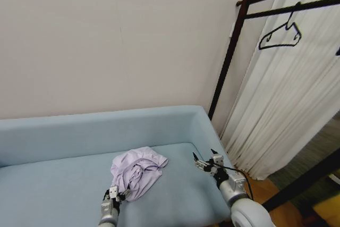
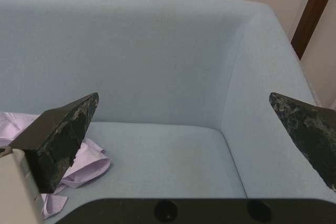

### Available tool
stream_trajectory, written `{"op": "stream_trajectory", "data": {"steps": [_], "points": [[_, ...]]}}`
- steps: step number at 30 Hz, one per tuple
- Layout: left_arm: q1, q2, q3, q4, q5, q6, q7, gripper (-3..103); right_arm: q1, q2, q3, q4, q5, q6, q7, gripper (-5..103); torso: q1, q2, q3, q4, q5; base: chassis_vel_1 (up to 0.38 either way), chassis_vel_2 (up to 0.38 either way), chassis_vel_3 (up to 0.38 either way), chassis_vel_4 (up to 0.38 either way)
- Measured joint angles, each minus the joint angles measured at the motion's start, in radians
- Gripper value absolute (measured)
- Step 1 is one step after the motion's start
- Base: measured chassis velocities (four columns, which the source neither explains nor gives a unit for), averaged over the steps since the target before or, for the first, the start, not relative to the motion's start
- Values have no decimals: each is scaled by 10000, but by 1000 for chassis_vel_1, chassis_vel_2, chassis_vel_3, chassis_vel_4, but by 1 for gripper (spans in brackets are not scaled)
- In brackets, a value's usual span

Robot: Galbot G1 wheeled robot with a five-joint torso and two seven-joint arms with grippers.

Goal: Pick up the clothes from the sofa and hang them on the clothes hanger.

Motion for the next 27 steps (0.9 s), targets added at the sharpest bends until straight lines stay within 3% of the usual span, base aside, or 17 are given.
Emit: {"op": "stream_trajectory", "data": {"steps": [11,20,23,25,27], "points": [[-21,-240,265,105,852,-147,296,100,-76,-55,-91,-12,-22,12,1,100,0,0,0,0,1,0,0,0,0],[-17,-464,292,178,1422,-252,115,101,-143,-189,-121,-18,-6,12,4,100,0,0,0,0,0,0,0,0,0],[27,-544,242,178,1452,-241,-118,89,-129,-236,-171,-35,3,-16,3,100,0,0,0,0,0,0,0,0,0],[33,-550,237,177,1453,-240,-127,89,-125,-237,-179,-38,4,-18,3,100,0,0,0,0,0,0,0,0,0],[111,-582,216,109,1455,-237,-156,73,-74,-244,-278,-87,4,-29,2,100,0,0,0,0,0,0,0,0,0]]}}
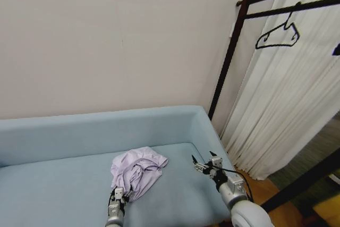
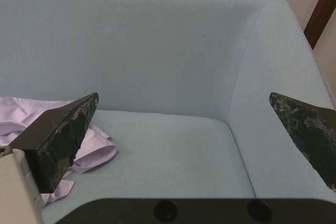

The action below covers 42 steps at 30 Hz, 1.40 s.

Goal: Pick up the clothes from the sofa and hang them on the clothes hanger.

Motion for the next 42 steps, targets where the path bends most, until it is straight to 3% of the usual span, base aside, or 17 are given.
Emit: {"op": "stream_trajectory", "data": {"steps": [4,9,13,18,24,30,42], "points": [[104,-87,-25,-157,4,0,-99,71,71,-1,-120,-63,0,-9,-2,100,-1,0,0,0,0,0,0,0,0],[124,-174,-90,-119,4,1,-367,92,101,-13,-213,-105,-5,-16,-4,100,0,0,0,0,-1,0,0,0,0],[222,-205,-131,-196,7,-12,-451,98,102,-35,-224,-106,-5,-23,-6,100,0,0,0,0,0,0,0,0,0],[463,-303,-109,-618,44,-188,-522,100,113,-100,-251,-112,-3,-41,-11,100,0,0,0,0,0,0,0,0,0],[512,-507,-73,-978,3,-325,-1120,100,126,-129,-331,-173,-1,-65,-22,100,0,0,0,0,0,0,0,0,0],[231,-531,-174,-371,-16,-296,-1409,100,165,-121,-475,-282,-15,-90,-29,100,-1,0,0,0,0,0,0,0,0],[-290,-552,-118,365,80,-370,-1315,100,221,-261,-388,-322,83,-160,-18,100,0,0,0,-1,0,0,0,0,0]]}}
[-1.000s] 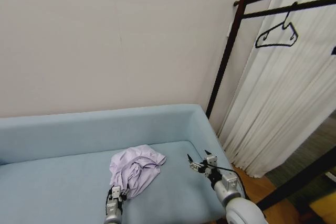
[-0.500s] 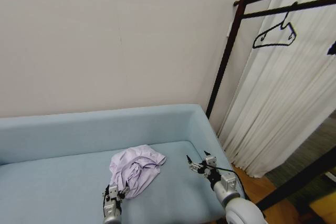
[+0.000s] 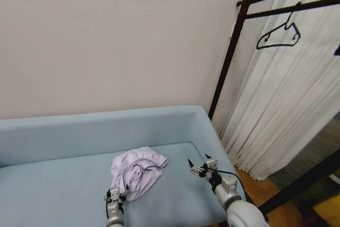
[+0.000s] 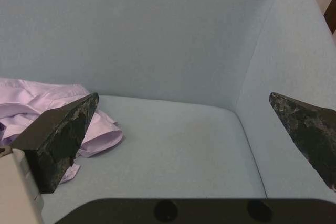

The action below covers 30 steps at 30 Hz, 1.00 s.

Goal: Pick up the clothes from the sofa and hang them on the clothes hanger.

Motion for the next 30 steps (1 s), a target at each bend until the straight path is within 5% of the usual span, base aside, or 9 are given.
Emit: {"op": "stream_trajectory", "data": {"steps": [12,30], "points": [[16,-25,-92,157,690,105,-90,94,9,-9,-25,-93,19,-2,10,100,0,0,0,0,0,0,0,0,0],[-33,-51,93,274,747,91,-31,30,-12,76,-6,-133,-21,10,11,100,0,0,0,0,0,0,0,0,0]]}}
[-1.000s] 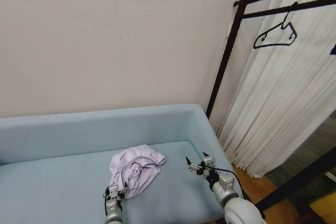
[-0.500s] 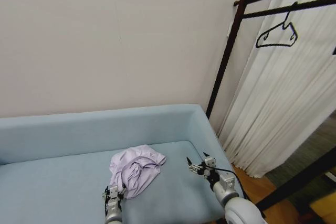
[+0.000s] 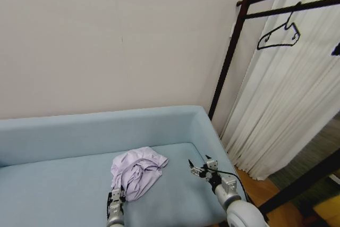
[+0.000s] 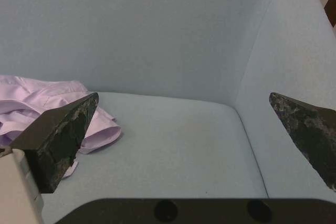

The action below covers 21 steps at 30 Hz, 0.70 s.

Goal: Pick up the clothes from the sofa and hang them on the clothes hanger.

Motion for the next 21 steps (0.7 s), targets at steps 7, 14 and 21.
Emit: {"op": "stream_trajectory", "data": {"steps": [7,14,21], "points": [[-76,12,31,81,-7,25,46,3,-13,12,92,16,-3,13,1,100,0,0,0,0,0,0,0,0,0],[-97,33,28,101,-13,8,65,1,43,4,103,49,52,17,12,100,0,0,0,0,0,0,0,0,0],[-30,329,-64,-478,-49,-197,257,1,731,-628,63,52,871,-124,254,100,0,0,0,0,-1,0,0,0,0]]}}
